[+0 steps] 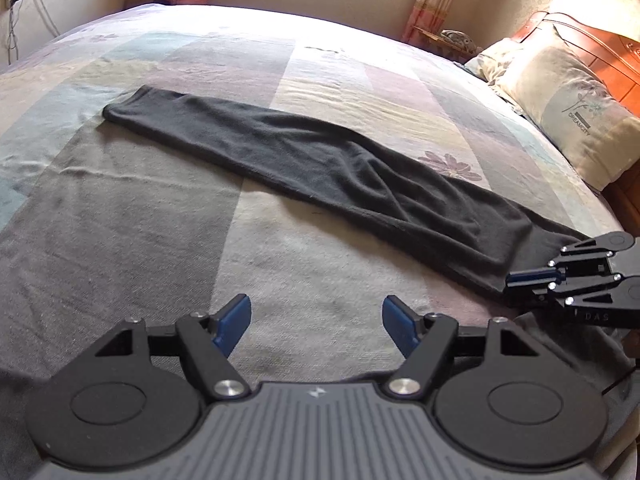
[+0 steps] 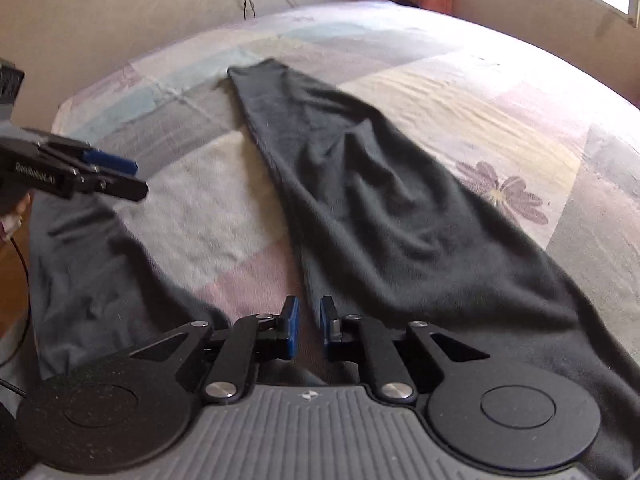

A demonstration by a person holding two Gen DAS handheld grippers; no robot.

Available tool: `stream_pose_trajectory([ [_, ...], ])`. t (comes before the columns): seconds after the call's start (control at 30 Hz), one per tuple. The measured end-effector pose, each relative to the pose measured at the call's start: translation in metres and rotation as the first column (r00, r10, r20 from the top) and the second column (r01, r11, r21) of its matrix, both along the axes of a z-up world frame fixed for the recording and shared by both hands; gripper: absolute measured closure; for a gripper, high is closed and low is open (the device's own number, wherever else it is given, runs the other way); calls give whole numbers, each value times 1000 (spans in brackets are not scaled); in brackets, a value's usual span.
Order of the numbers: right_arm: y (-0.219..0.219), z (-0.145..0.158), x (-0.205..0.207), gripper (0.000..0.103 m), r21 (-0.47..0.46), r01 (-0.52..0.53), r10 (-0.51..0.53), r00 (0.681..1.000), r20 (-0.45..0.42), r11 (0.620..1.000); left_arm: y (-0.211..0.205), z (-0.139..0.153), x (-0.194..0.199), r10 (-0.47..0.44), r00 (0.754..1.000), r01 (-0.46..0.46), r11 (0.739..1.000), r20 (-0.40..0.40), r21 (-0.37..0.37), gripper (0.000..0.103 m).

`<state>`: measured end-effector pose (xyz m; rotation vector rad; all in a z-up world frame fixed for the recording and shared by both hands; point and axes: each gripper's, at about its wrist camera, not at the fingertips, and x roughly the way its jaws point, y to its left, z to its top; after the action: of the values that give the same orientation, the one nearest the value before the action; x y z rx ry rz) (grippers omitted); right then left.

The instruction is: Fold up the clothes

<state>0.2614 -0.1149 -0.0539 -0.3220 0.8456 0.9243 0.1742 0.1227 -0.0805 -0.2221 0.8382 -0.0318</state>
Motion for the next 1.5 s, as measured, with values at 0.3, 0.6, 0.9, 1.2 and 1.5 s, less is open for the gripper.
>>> stream_pose_trajectory([
  [0.3, 52, -33, 33, 88, 11, -2, 3, 996, -90, 1000, -17, 4, 25, -11, 1000, 11, 1000, 28, -15, 27],
  [0.6, 74, -37, 41, 82, 24, -23, 24, 999, -26, 999, -6, 4, 19, 35, 999, -34, 999, 20, -13, 27],
  [0.9, 60, -15, 33, 93, 73, -117, 124, 986, -113, 991, -8, 16, 48, -79, 995, 80, 997, 66, -21, 26],
  [1.2, 69, -39, 67, 90, 75, -8, 20, 987, -157, 997, -29, 4, 133, -180, 980, 178, 984, 88, 30, 26],
  [1.5, 39, -3, 126, 92, 124, 76, -61, 990, -125, 989, -22, -38, 132, -237, 972, 236, 970, 4, 63, 26],
])
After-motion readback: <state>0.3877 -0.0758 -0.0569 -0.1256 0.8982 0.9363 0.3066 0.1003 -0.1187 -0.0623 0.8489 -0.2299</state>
